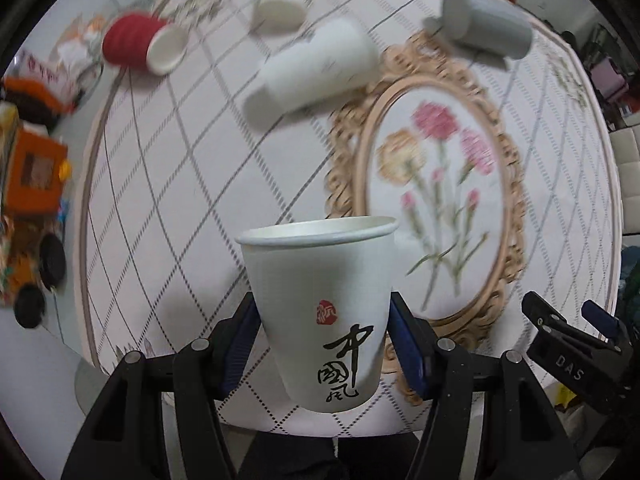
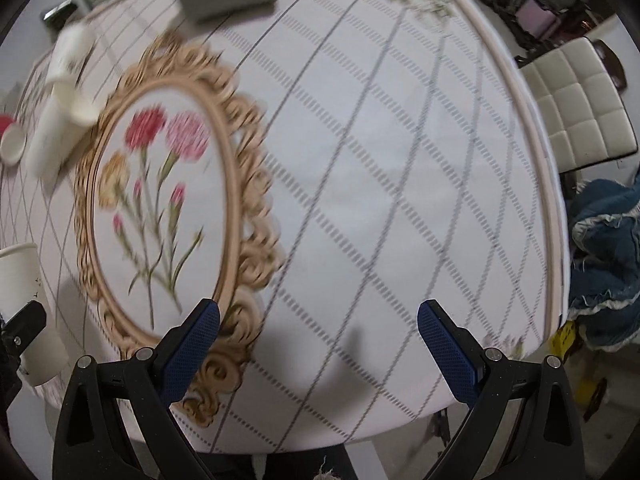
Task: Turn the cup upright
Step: 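Lift the upright cup with the left tool and carry it toward the right tool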
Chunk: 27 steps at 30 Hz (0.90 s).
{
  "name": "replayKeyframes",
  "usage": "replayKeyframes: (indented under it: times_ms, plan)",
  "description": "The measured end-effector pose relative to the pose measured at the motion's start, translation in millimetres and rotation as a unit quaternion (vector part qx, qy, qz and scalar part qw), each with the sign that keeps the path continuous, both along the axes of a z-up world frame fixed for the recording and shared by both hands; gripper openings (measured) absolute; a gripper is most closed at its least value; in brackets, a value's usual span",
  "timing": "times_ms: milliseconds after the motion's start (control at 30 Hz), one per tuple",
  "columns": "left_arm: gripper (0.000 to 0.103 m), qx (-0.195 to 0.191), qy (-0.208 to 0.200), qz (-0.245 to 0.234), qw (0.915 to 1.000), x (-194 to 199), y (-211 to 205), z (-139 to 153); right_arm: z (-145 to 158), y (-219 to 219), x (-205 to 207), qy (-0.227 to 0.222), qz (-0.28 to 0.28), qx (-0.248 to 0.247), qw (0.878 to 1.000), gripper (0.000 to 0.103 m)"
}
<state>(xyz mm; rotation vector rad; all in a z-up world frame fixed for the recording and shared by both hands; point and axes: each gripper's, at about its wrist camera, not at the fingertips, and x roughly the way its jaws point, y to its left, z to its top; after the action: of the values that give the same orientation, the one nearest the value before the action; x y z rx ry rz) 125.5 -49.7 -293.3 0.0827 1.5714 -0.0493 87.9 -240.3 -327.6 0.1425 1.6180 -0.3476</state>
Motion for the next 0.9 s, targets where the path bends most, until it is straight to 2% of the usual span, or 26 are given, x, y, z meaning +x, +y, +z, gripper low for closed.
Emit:
replayKeyframes:
  times_ms: [167,533,567,600,667,900]
  plan:
    - [0.060,-0.014,0.025,0.001,0.9996,-5.0,10.9,-29.2,-13.1,24.7,-3.2,0.017,0.018,-0.012,1.000,0.100]
    - [0.063,-0.022,0.043,-0.001,0.9989,-14.3,15.6,-58.3,-22.0,33.5,-13.7,0.033,-0.003,-0.021,0.999,0.100]
    - [0.070,-0.024,0.045,-0.001,0.9987,-15.6,15.9,-60.4,-20.7,33.3,-13.6,0.031,-0.006,-0.018,0.999,0.100]
    - [0.083,-0.027,0.045,-0.001,0.9986,-17.8,14.6,-62.2,-19.2,30.5,-12.0,0.029,-0.008,-0.015,0.999,0.100]
    - [0.094,-0.028,0.041,-0.008,0.9987,-19.7,11.7,-63.9,-18.2,26.2,-6.2,0.026,-0.012,-0.015,0.999,0.100]
    - [0.097,-0.035,0.040,-0.008,0.9985,-30.5,3.1,-69.6,-9.0,25.0,-17.9,0.028,-0.018,-0.020,0.999,0.100]
